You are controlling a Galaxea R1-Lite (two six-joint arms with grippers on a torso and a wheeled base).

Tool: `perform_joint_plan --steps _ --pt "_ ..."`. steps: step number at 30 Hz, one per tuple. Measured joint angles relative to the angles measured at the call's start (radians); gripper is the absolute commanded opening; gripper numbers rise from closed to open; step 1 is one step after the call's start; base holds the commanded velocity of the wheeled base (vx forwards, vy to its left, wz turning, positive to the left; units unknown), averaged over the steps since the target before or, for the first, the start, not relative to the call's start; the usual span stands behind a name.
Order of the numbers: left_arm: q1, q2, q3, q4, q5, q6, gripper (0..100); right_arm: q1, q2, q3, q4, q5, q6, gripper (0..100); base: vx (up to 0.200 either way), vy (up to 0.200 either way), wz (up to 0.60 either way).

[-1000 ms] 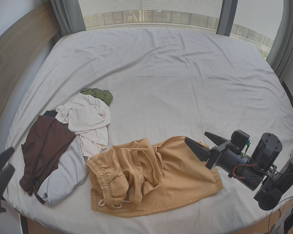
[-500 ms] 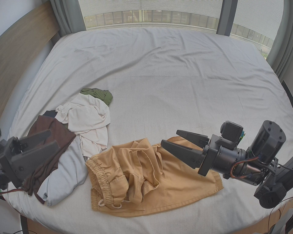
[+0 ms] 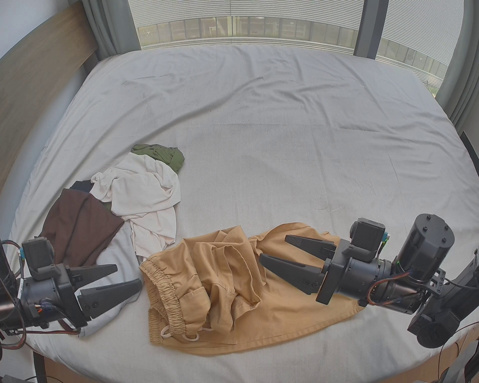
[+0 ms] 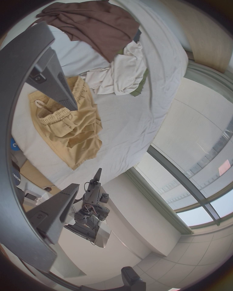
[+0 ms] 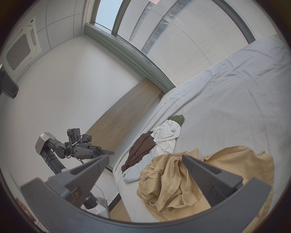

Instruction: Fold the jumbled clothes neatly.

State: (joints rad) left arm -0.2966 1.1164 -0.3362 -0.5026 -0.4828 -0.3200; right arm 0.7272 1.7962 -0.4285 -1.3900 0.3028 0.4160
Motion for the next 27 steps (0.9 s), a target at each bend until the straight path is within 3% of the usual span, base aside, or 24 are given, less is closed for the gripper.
perform_joint_plan --steps 9,27 --pt "0.000 0.086 0.037 0.000 -0.053 -0.002 100 -0.008 0.022 0.005 0.000 -0.001 0.000 100 0.000 0.000 0.00" --pt "0.003 0.219 0.073 -0.052 -0.064 -0.003 100 -0.016 0.040 0.011 -0.001 -0.002 -0.001 100 0.000 0.000 0.00"
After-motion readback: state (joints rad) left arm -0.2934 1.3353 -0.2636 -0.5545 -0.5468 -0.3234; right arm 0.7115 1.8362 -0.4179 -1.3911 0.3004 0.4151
